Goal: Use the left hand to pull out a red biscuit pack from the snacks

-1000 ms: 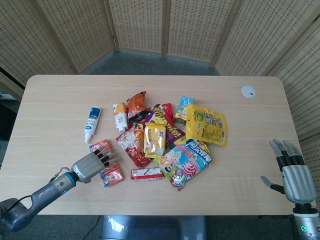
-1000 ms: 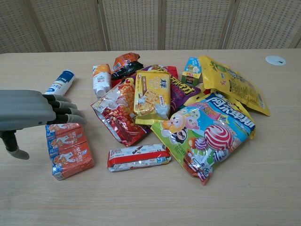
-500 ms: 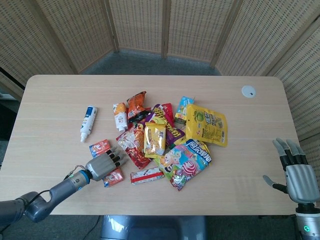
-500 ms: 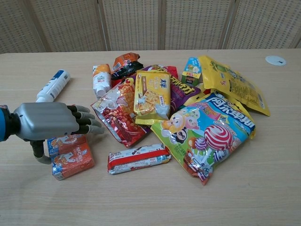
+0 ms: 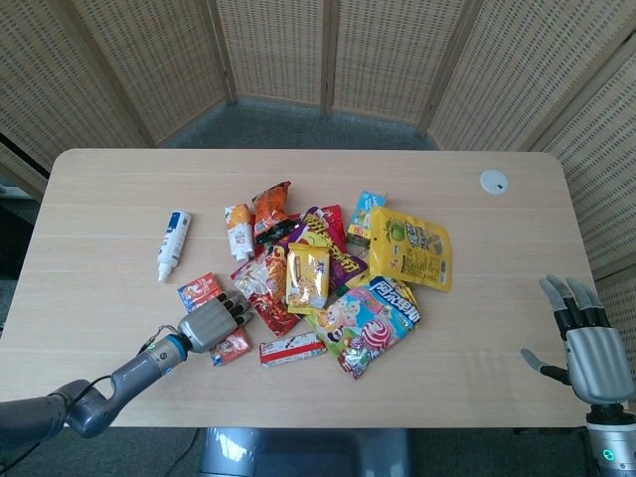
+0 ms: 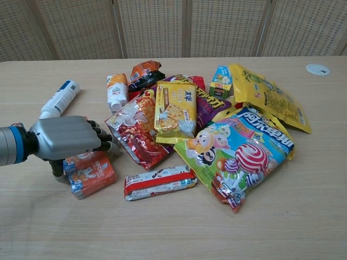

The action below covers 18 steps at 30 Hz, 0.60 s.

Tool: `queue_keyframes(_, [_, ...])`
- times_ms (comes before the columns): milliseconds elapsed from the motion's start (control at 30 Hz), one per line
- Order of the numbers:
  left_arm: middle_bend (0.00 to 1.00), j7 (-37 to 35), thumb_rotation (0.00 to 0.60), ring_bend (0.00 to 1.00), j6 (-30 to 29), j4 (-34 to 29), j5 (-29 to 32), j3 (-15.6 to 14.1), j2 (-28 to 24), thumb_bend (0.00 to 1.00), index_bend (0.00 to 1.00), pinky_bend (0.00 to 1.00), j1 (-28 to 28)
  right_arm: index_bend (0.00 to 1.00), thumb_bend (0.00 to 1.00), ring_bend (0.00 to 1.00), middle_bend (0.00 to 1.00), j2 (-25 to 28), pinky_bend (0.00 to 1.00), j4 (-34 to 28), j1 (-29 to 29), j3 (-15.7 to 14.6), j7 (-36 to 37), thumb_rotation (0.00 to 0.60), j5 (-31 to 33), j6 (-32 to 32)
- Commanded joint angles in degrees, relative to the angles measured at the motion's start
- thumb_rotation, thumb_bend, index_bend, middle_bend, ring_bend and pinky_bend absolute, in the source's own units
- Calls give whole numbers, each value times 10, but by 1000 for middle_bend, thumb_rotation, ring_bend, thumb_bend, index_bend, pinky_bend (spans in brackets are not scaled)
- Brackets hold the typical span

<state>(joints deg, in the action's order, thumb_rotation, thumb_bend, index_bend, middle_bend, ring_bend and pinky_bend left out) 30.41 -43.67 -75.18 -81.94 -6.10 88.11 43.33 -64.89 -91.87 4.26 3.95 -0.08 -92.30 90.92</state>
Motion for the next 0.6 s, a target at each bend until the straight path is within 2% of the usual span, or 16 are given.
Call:
queue_keyframes(33, [602, -1, 600, 567, -21, 21, -16, -1, 16, 0, 693, 564, -8, 0, 0, 0, 0, 0, 0, 0, 0, 0, 1, 600, 0, 1])
queue_keyframes(133, [703, -7, 600, 664, -33, 28, -26, -1, 20, 0, 789, 648, -12, 0, 0, 0, 0, 0, 0, 0, 0, 0, 1, 600, 1, 0])
queue_keyframes(333, [737, -29, 600, 706, -63, -3, -45, 7, -3, 0, 818, 674, -15, 0, 0, 0, 0, 0, 0, 0, 0, 0, 1, 600, 0, 0])
queue_keyframes(600, [736, -28, 600, 706, -100, -129, -56, 36, -91, 0, 818, 674, -7, 0, 0, 0, 0, -2, 0, -3, 0, -2, -5, 600, -3, -1])
